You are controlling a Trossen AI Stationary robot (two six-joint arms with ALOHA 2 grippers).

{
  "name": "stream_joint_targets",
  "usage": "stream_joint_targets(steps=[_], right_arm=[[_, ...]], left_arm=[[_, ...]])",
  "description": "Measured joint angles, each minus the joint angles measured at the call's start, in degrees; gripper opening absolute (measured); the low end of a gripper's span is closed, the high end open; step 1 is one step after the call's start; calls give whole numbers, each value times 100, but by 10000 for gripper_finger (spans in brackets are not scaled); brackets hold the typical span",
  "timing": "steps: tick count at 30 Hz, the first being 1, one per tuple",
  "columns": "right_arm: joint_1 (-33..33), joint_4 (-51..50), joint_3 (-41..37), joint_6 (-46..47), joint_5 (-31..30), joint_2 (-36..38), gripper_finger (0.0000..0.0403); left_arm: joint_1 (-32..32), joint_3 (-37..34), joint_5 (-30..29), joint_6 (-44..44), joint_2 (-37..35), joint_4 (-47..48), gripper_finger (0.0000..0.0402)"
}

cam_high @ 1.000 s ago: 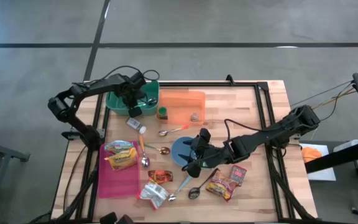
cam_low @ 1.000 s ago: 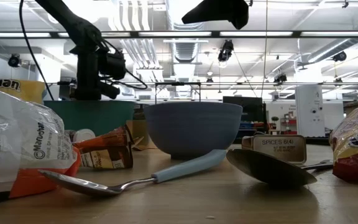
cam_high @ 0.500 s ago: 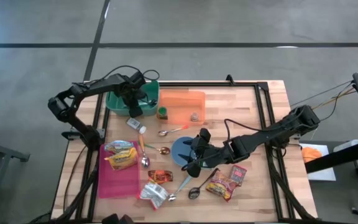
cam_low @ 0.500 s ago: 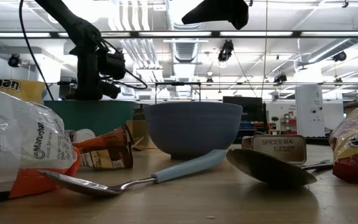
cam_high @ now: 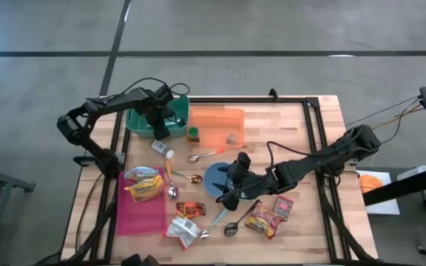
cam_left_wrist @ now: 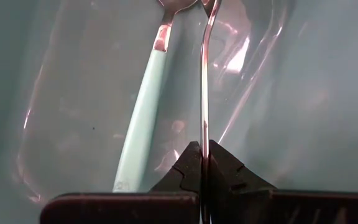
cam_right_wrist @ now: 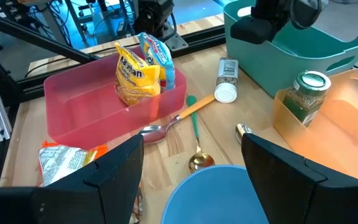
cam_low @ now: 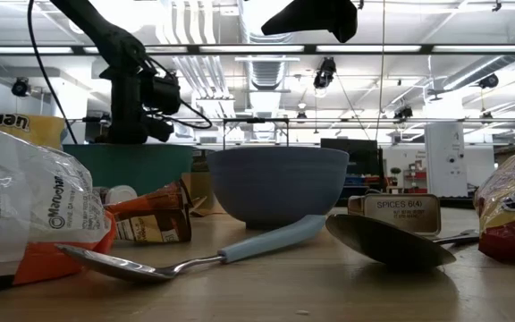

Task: Pick & Place Food Item
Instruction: Put the silver spoon into the green bin, then put the white spice bottle into the orange bin

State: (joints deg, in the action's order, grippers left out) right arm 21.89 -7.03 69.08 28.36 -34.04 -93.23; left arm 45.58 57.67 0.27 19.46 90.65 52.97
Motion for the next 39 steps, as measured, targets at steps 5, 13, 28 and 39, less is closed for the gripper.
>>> stream_joint_targets(steps=[5, 13, 28, 39], right_arm=[[0, 0, 0, -2, 0, 0, 266], [0, -2, 0, -32, 0, 0, 266], [0, -4, 0, -48, 0, 0, 266], [0, -4, 0, -48, 0, 0, 266]], left_arm=[[-2, 0, -55, -42, 0, 2, 0], [-11, 0, -70, -192, 0, 7, 38], [-13, 6, -90, -341, 0, -4, 158], [-13, 47, -109, -323, -1, 2, 219]])
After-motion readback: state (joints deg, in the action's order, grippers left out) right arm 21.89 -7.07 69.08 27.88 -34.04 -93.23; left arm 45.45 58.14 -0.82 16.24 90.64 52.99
